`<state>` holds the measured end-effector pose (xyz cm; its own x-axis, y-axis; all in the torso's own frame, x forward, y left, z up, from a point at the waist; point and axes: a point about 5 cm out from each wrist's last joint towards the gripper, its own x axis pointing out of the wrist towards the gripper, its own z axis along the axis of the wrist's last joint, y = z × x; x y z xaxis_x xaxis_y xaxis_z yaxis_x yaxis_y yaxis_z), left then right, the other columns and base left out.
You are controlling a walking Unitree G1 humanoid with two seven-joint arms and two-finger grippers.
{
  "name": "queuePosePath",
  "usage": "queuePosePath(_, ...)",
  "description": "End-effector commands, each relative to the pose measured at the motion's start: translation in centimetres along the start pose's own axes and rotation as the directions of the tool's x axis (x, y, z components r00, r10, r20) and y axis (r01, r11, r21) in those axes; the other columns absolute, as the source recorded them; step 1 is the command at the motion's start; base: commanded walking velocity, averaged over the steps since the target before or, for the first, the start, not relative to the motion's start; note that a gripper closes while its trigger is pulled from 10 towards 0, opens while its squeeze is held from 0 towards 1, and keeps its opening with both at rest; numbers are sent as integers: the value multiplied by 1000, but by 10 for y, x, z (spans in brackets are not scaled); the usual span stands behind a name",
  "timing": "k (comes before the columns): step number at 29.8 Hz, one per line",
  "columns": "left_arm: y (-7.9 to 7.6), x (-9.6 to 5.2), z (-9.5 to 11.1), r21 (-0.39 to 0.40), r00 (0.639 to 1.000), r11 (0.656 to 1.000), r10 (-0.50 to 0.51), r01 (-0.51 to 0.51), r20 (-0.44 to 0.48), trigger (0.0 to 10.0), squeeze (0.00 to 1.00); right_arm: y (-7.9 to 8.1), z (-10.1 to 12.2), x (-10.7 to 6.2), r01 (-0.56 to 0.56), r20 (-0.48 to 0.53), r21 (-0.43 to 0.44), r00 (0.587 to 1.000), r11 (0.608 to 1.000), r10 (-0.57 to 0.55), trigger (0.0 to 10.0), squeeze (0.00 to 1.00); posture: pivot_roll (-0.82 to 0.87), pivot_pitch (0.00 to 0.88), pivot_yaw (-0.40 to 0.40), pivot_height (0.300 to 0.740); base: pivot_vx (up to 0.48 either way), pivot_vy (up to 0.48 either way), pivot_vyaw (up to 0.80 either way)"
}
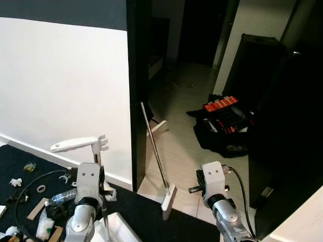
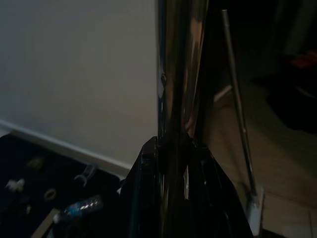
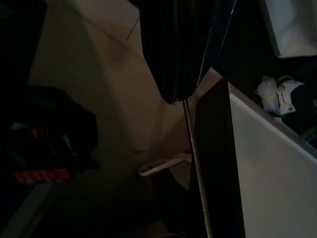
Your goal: Sweep floor
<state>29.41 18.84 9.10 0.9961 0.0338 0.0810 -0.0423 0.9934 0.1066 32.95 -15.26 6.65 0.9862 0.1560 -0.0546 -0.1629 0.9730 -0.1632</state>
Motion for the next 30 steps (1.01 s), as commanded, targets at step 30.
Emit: queuePosePath(30, -5, 3, 6, 11, 999, 1000, -13, 13, 36, 10000, 0, -3, -8, -3, 11, -40, -7, 999, 1000, -11, 10000, 0, -5, 76, -16, 740, 88, -85, 260)
